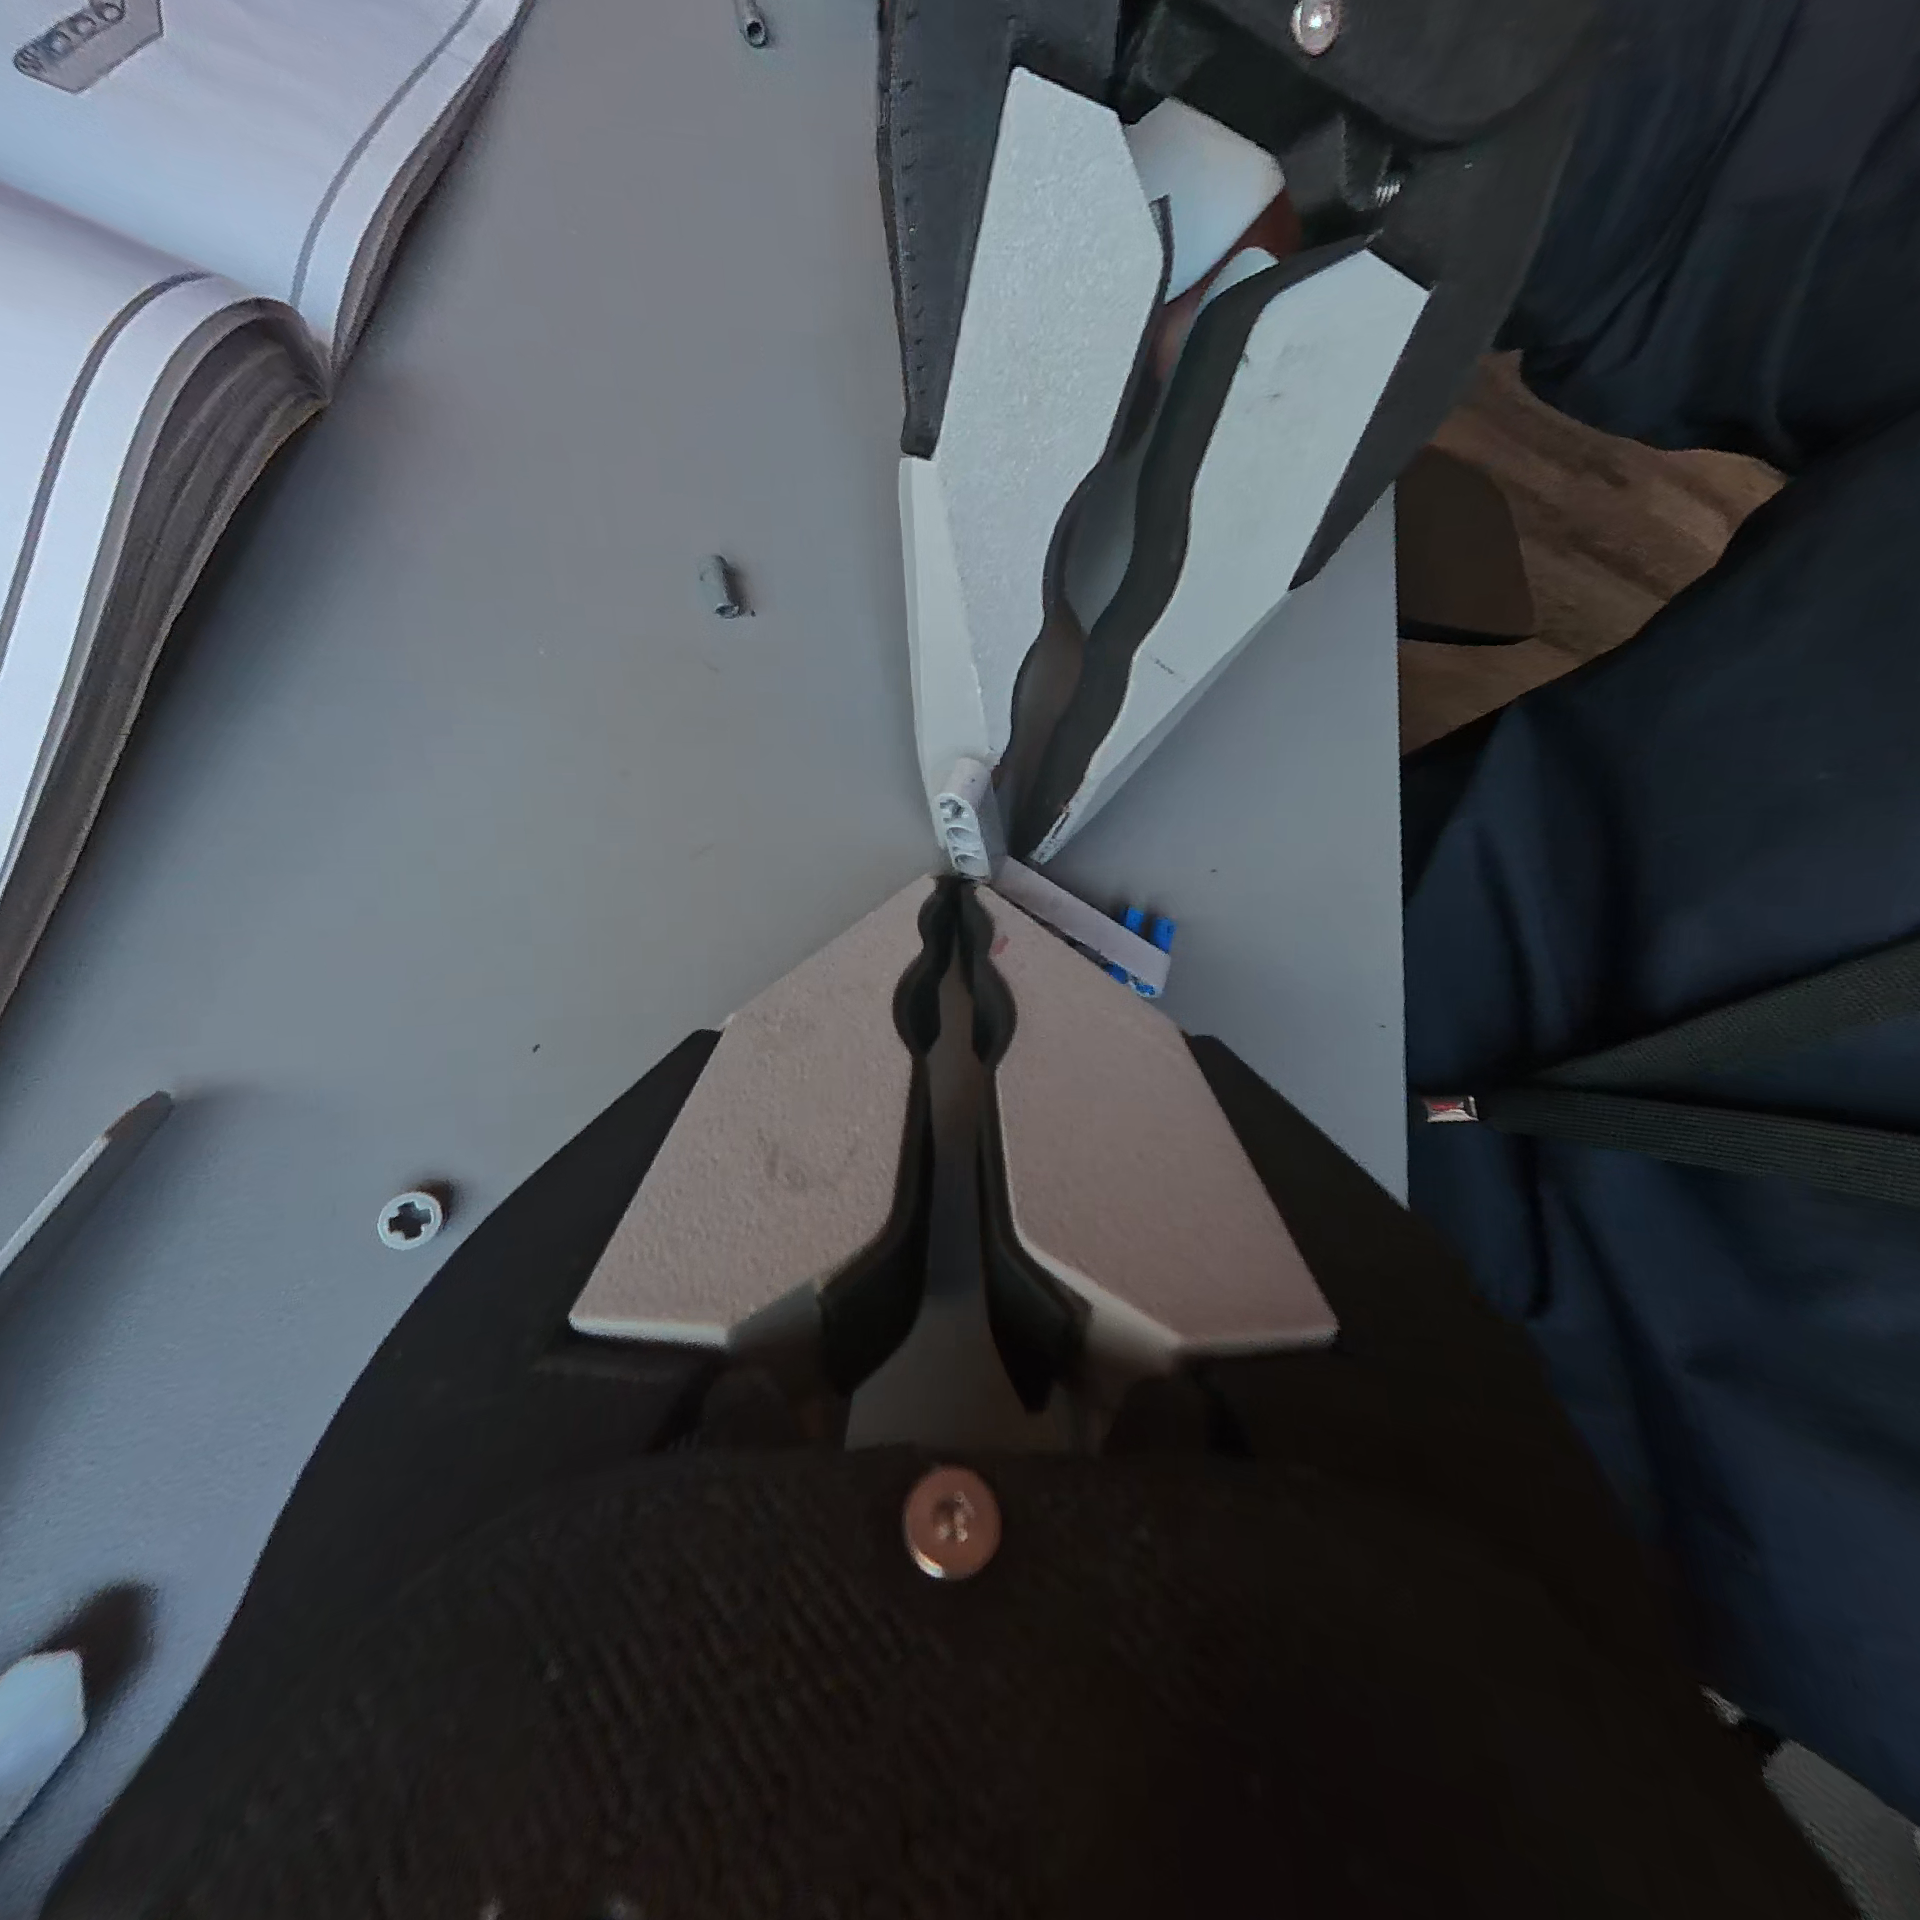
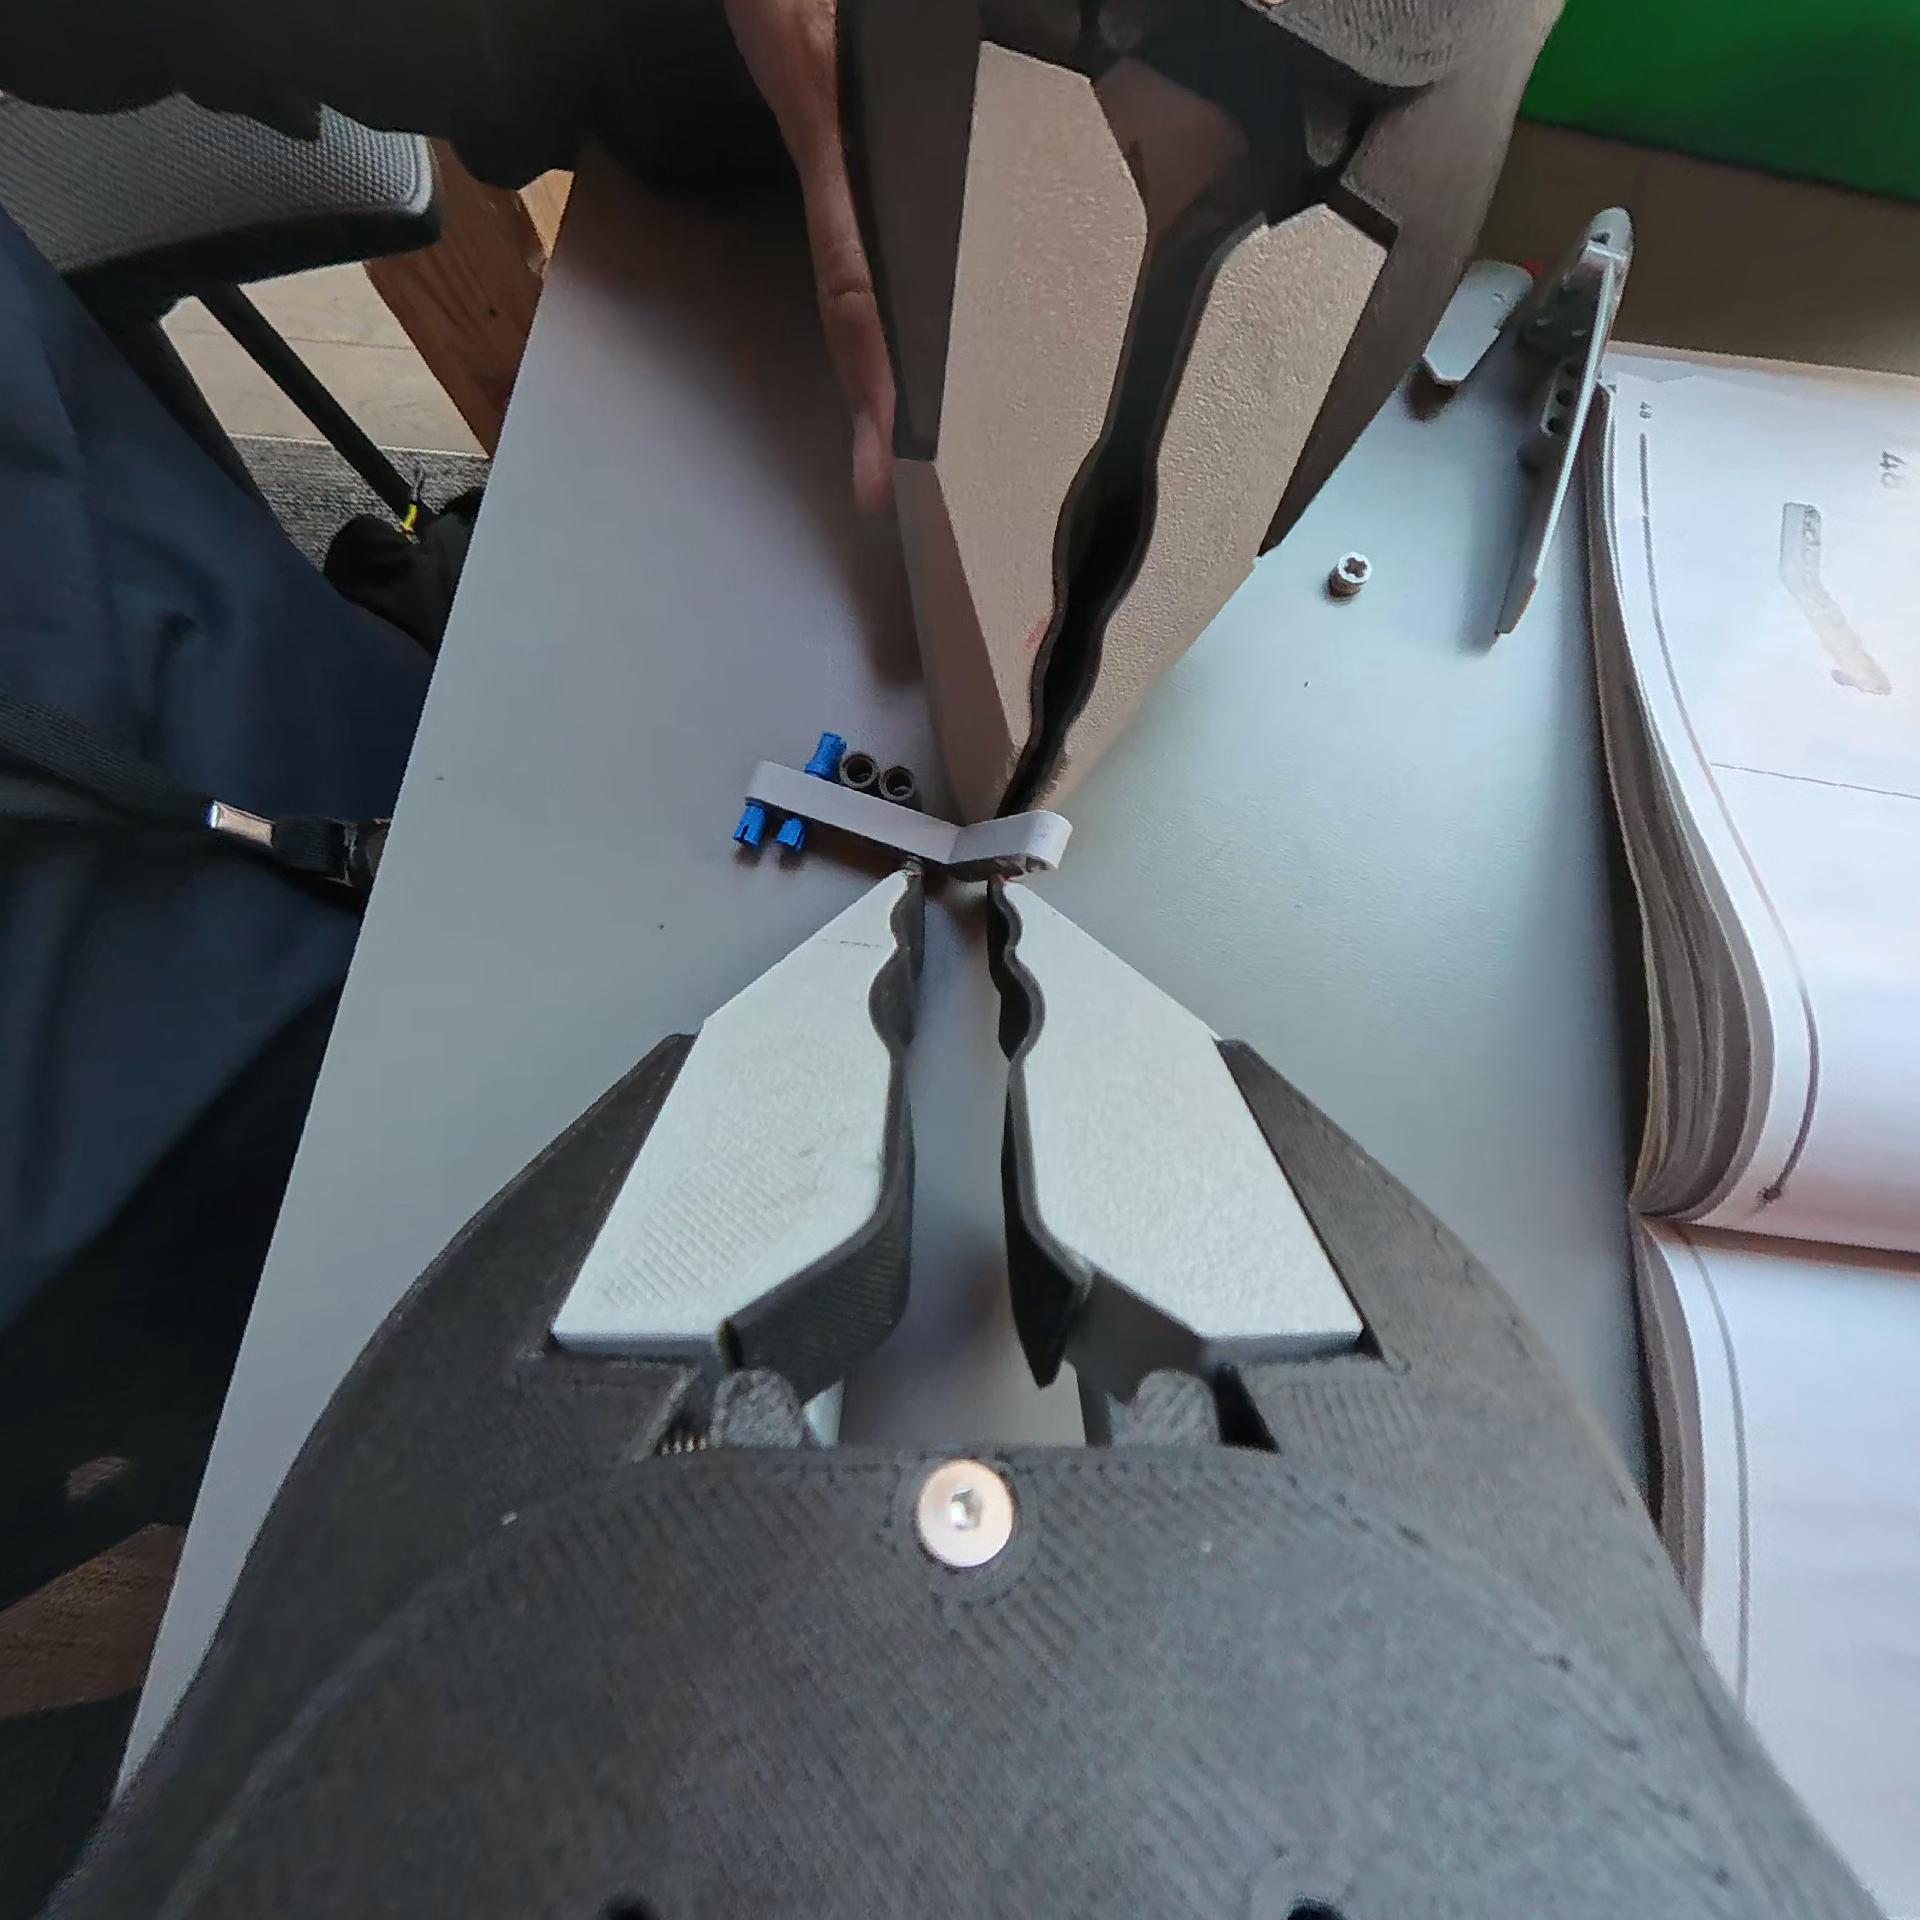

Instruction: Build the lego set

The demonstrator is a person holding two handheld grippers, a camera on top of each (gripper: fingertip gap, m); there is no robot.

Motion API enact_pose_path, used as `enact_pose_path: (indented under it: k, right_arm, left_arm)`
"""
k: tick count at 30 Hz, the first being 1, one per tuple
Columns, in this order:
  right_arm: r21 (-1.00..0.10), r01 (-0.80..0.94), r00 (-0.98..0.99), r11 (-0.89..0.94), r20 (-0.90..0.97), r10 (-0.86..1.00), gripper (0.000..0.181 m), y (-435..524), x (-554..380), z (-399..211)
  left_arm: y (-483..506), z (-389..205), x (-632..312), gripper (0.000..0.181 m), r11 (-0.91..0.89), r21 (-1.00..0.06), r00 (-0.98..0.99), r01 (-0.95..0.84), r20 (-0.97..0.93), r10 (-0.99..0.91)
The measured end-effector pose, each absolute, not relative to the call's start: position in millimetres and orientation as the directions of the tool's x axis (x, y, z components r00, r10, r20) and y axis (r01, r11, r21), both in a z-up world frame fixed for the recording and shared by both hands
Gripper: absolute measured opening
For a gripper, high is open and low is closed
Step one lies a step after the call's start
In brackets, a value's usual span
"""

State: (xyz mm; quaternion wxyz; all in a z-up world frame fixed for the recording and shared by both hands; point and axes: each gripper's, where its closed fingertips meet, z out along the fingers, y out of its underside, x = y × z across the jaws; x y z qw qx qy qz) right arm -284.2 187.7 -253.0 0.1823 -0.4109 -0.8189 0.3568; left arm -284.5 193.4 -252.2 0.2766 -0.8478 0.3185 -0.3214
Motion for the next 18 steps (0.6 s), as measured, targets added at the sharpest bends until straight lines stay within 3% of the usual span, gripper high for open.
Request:
enact_pose_path:
  k: [18]
  right_arm:
    - [-0.701,0.628,-0.504,0.336,-0.037,0.863,0.007,193.5,-288.1,-252.7]
  left_arm:
    - [202.2,-252.6,-289.3,0.000,-0.625,-0.700,0.689,-0.345,0.263,-0.675]
